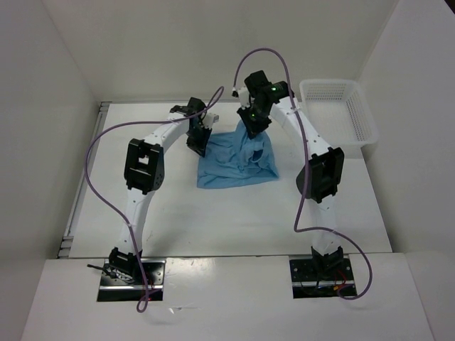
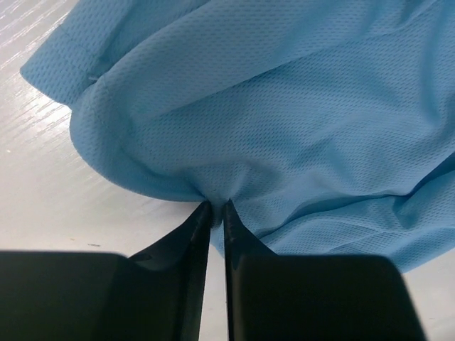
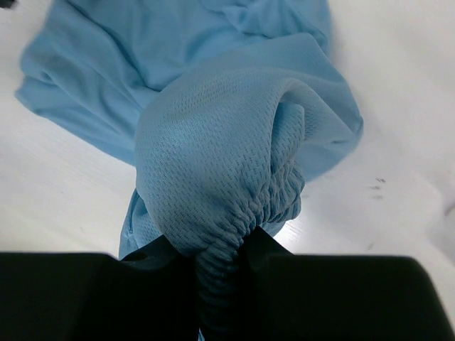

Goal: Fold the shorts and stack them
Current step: Fold the shorts

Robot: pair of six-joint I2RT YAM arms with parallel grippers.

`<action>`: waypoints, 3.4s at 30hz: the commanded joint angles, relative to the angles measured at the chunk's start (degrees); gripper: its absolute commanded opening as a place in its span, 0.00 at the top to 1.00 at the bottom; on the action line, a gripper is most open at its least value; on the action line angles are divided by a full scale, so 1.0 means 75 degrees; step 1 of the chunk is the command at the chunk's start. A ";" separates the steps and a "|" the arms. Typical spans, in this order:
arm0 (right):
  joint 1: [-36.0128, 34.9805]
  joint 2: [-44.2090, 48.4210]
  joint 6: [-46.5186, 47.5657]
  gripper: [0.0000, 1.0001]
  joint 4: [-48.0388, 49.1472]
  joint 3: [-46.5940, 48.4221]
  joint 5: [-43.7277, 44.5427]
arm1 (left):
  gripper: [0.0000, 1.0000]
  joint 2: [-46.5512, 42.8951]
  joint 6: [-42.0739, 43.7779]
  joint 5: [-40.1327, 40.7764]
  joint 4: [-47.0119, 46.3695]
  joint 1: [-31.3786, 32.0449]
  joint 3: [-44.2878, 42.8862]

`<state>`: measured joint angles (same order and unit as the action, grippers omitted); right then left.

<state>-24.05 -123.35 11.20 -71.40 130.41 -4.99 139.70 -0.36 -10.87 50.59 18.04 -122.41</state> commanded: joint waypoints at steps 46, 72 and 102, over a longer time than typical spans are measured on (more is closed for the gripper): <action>0.0628 0.4563 -0.1001 0.30 0.4186 -0.5514 -0.0671 | 0.29 -0.3042 0.0048 -0.1702 0.1189 0.1119 0.0090; 0.1543 0.4564 -0.0486 0.28 0.5172 -0.7907 -0.1631 | 0.28 -0.2982 0.0048 0.0852 0.0286 0.2153 0.2000; 0.1543 0.4423 -0.0204 0.28 0.5312 -0.8212 -0.1701 | 0.37 -0.1881 0.0048 0.0690 -0.0065 0.1836 0.1427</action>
<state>-12.27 -90.67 8.88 -34.59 69.23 -17.02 128.29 -0.23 -3.88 50.41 31.75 -112.38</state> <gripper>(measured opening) 0.718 0.630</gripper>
